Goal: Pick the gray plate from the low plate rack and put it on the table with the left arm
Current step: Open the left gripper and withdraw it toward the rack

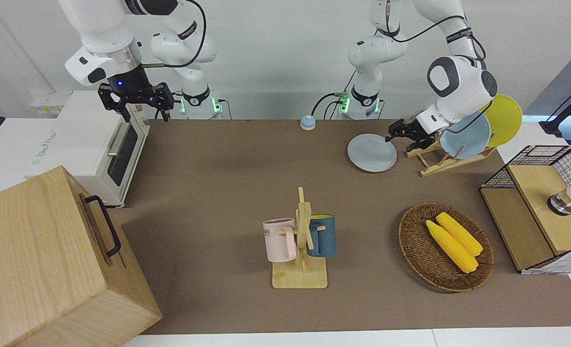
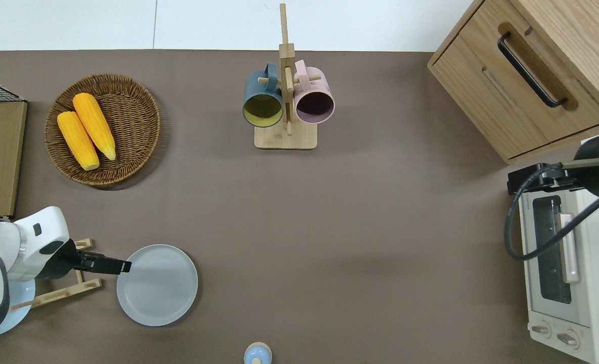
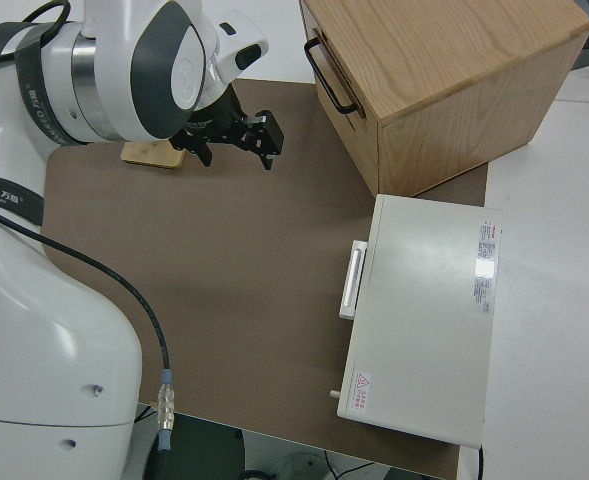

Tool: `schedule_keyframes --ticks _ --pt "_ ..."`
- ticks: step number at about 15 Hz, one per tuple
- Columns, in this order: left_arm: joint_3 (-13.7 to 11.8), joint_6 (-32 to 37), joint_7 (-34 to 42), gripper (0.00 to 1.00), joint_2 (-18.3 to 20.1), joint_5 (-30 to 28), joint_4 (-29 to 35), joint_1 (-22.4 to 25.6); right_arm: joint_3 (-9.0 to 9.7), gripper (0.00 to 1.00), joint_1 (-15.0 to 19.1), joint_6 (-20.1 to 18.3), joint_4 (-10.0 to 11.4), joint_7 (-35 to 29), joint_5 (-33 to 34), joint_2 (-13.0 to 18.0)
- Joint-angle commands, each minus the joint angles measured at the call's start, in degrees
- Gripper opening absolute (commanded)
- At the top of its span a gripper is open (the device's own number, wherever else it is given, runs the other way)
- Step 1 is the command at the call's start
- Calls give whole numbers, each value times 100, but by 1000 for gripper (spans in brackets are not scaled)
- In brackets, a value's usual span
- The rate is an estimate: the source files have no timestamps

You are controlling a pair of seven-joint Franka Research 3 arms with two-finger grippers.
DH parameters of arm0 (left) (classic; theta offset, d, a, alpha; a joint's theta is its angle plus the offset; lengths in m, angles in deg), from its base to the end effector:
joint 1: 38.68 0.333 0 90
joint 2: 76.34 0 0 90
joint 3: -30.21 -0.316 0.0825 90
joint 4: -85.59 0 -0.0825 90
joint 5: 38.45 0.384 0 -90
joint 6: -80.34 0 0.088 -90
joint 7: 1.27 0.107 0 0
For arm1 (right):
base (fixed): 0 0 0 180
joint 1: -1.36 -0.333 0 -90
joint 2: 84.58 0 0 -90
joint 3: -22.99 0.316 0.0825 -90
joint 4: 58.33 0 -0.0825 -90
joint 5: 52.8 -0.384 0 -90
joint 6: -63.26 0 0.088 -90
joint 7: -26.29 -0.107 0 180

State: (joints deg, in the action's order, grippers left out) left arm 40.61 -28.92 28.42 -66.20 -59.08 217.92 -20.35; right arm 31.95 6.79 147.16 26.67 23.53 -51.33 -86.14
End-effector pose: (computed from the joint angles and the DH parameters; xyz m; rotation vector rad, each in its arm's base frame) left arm 0.4583 0.0373 0.4016 2.7715 -0.2986 -0.1639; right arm 0.5515 0.0297 0.6413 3.1169 0.0177 -0.0699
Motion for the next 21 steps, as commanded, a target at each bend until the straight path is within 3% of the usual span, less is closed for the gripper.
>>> schedule_keyframes --ticks 1,9,21 --pt "32 299 -638 995 251 190 -391 -49 -34 983 -42 -5 -37 -22 -15 -2" --pt "129 1591 -2414 995 200 700 -2016 -58 -34 983 -42 -5 -37 -22 -15 -2" --pt "304 2014 -2617 995 217 1175 -2642 -41 -34 983 -42 -5 -37 -22 -15 -2"
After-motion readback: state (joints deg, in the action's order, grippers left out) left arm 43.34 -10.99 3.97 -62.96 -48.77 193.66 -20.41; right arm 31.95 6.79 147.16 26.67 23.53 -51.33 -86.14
